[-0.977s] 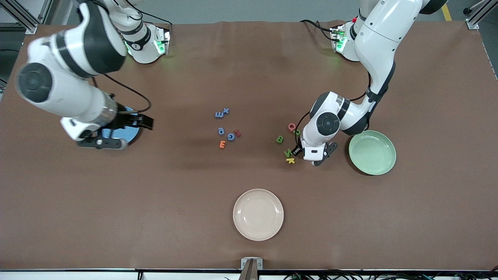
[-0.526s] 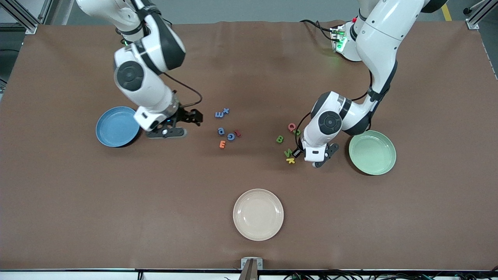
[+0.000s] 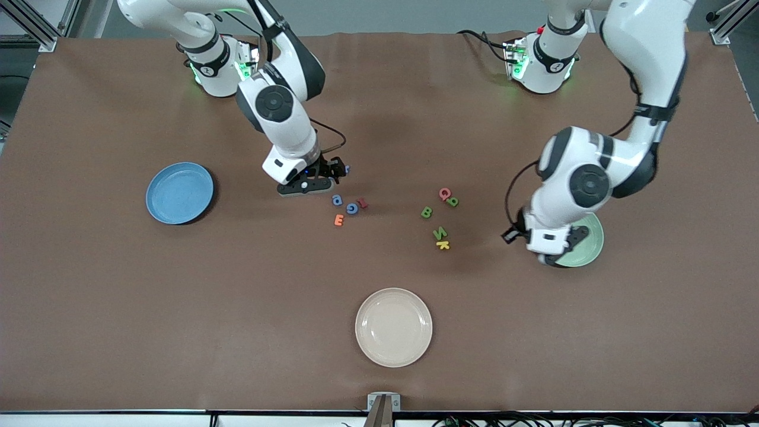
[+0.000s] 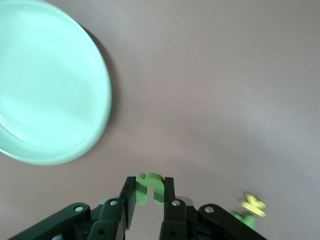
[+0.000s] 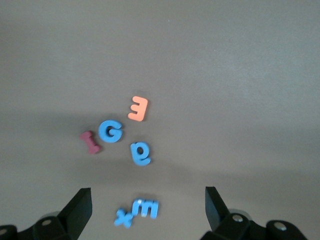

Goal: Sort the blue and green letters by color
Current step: 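Place the u on the green plate while the right gripper grasps the blue e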

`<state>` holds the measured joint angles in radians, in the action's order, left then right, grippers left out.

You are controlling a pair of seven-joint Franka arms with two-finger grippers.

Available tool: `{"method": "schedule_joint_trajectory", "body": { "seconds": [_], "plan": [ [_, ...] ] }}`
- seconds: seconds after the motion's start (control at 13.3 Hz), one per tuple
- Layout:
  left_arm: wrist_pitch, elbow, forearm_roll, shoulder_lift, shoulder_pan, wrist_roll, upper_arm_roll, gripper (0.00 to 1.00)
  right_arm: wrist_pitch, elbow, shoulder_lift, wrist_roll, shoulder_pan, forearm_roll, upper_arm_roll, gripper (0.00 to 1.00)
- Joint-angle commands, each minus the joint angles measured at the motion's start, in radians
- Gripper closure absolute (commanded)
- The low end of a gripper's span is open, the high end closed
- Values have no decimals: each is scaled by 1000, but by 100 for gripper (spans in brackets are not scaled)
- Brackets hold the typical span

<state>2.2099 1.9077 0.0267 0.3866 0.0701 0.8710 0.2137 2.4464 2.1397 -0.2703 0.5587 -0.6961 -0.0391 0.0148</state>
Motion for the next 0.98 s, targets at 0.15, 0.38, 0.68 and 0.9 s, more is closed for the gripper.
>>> {"method": "schedule_joint_trajectory", "body": {
  "seconds": [0.15,0.38,0.68,0.9],
  "plan": [
    [-4,47,19,8,-154,-315,7,100,98,-36,-122,41,-42,42,13,1],
    [2,82,19,12,-234,-481,6,99,98,-99,-202,41,-54,65,13,1],
    [33,111,21,35,-283,-575,6,78,98,-101,-224,43,-54,103,17,10],
    [33,109,19,37,-283,-573,7,1,101,-101,-239,43,-52,103,19,20]
  ]
}}
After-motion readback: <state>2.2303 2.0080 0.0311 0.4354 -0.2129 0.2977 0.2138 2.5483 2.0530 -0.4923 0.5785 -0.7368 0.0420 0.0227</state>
